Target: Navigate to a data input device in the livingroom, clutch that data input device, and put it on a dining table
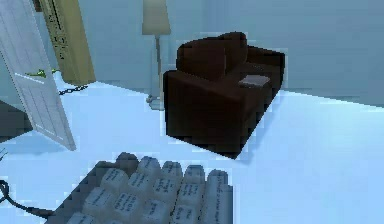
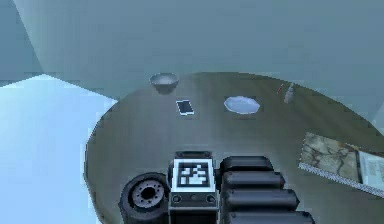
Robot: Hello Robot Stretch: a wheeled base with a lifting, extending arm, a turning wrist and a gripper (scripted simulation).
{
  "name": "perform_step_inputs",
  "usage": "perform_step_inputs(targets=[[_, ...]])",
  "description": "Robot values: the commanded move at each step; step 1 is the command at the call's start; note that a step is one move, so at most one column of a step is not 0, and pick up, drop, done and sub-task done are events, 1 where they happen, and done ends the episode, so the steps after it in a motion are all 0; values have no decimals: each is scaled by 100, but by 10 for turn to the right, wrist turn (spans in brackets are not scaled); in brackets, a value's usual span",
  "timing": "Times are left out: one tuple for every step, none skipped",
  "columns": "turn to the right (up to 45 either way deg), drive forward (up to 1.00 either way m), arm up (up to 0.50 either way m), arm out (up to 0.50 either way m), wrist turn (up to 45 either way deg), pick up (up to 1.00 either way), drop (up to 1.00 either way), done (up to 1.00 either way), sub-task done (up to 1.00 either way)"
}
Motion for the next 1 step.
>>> perform_step_inputs(targets=[[0,0,0,48,0,0,0,0,0]])
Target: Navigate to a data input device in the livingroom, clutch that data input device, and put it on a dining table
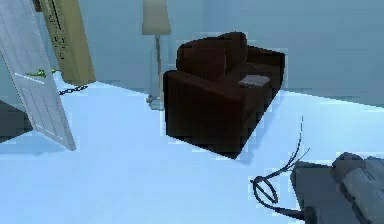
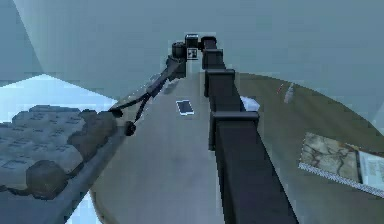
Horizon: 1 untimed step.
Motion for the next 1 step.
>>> perform_step_inputs(targets=[[0,0,0,0,450,0,0,0,0]])
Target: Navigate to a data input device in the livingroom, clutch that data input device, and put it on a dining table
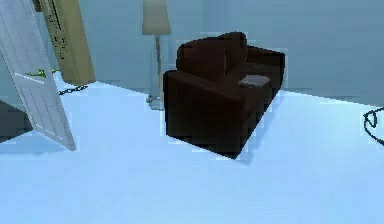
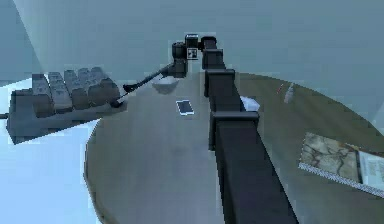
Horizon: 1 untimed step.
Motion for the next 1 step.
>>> perform_step_inputs(targets=[[0,0,0,0,450,0,0,0,0]])
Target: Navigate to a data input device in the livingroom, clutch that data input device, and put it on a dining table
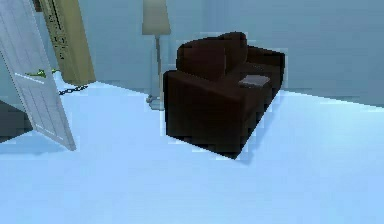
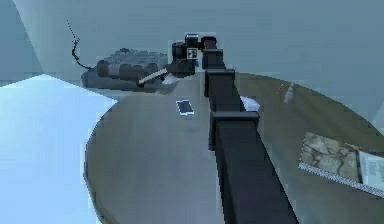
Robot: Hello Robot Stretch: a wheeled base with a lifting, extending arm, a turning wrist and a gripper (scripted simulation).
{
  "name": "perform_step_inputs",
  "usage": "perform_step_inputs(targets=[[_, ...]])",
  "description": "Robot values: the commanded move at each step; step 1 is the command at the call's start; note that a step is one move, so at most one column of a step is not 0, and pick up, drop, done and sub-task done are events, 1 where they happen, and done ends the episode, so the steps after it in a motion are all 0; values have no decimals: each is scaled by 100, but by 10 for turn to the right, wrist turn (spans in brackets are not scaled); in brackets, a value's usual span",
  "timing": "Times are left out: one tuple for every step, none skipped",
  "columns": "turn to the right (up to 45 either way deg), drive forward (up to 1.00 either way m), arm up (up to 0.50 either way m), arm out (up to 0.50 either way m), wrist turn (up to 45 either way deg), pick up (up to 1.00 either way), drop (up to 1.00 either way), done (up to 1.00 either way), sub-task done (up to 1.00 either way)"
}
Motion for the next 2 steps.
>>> perform_step_inputs(targets=[[0,0,0,0,450,0,0,0,0],[0,0,0,0,450,0,0,0,0]])
